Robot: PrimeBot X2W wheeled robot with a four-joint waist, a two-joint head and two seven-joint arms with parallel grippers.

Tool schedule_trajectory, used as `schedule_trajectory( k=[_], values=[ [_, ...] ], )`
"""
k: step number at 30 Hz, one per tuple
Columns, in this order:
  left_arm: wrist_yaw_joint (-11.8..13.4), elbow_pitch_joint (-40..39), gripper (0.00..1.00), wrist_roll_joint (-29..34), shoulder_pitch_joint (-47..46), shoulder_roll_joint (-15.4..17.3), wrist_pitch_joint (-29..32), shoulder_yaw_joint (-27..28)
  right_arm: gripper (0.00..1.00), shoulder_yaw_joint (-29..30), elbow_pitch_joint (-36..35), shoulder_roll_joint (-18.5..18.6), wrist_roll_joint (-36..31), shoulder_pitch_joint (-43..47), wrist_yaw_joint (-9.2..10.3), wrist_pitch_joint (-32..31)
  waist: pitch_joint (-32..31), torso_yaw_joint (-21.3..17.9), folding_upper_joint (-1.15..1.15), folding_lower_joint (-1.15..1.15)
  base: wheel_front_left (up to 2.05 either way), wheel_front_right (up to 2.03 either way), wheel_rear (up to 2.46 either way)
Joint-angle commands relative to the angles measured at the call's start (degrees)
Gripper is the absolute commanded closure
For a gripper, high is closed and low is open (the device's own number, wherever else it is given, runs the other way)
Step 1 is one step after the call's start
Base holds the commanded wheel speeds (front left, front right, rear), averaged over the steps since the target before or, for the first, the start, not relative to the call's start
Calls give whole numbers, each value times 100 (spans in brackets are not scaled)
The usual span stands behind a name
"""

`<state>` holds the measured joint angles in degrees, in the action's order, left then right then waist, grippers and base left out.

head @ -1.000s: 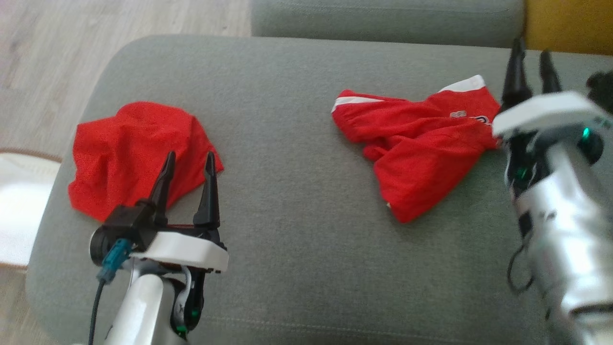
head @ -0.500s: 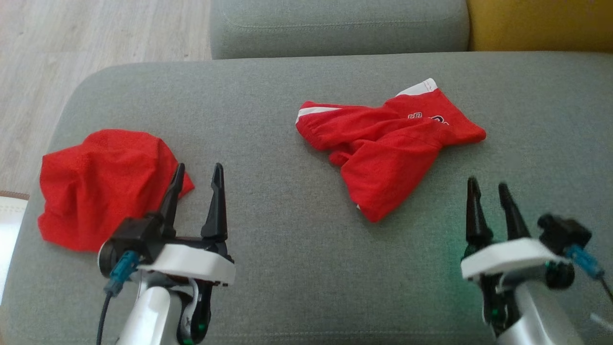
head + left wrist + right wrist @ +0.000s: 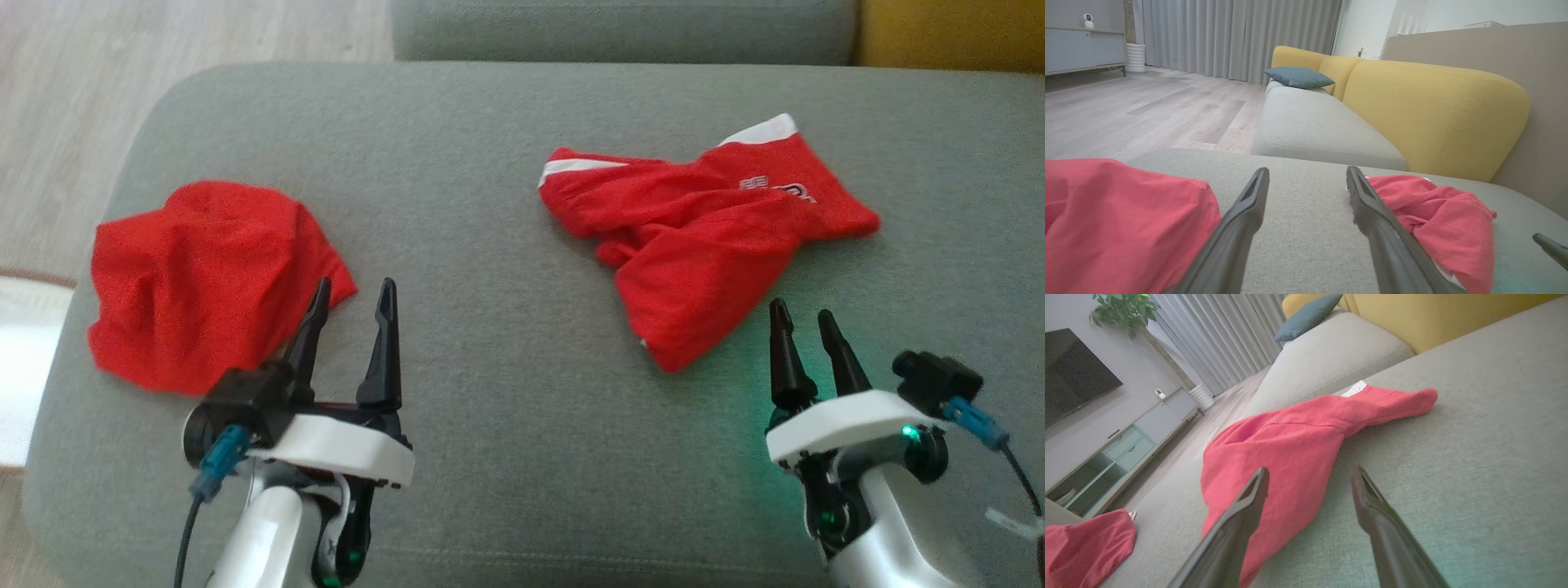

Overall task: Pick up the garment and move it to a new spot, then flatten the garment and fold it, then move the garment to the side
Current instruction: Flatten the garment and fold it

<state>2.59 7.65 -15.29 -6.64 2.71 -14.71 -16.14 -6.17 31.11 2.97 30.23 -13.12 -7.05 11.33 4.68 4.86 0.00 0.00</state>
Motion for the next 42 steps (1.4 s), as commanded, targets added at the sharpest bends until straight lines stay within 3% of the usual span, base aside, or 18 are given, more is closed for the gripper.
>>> schedule_trajectory(
  k=[1,11,13,17,21,25,28,31,36,39,42],
  values=[
    [34,-193,0,-17,-318,18,-29,141,0,-146,-46,-9,44,-325,-44,-25,123,147,0,0,0,0,0],
    [61,-154,0,-62,-437,17,-29,159,0,-49,1361,-9,195,-1330,-44,76,383,594,0,0,0,0,0],
    [56,-140,0,-41,-417,17,-29,219,100,-213,1491,-9,156,-1514,-44,200,369,575,0,0,0,0,0],
    [55,-124,0,-4,-410,17,-29,286,100,-251,1522,-9,-192,-1628,-44,305,298,471,0,0,0,0,0],
    [44,-121,0,11,-380,17,-29,318,100,-95,1286,-9,-1010,-1660,-44,354,125,291,0,0,0,0,0],
    [64,-114,0,-18,-305,17,-29,282,100,67,676,-9,-1924,-1575,-44,334,-88,137,0,0,0,0,0],
    [92,-98,0,-40,-228,17,-29,239,100,5,19,-9,-2342,-1509,-44,-33,-235,69,0,0,0,0,0],
    [116,-87,0,-71,-166,17,-29,191,100,-251,-706,-9,-2367,-1493,-44,-552,-370,72,0,0,0,0,0],
    [159,-107,0,-120,4,17,-29,160,100,-476,-1844,-9,-1427,-1738,-44,-1274,-559,212,0,0,0,0,0],
    [171,-131,0,-107,40,17,-29,184,100,-185,-1901,10,-1643,-1680,-44,-1466,-556,288,0,0,0,0,0],
    [175,-165,0,-103,42,17,-29,219,100,19,-1804,228,-2279,-1429,-44,-1577,-510,342,0,0,0,0,0]
  ],
)
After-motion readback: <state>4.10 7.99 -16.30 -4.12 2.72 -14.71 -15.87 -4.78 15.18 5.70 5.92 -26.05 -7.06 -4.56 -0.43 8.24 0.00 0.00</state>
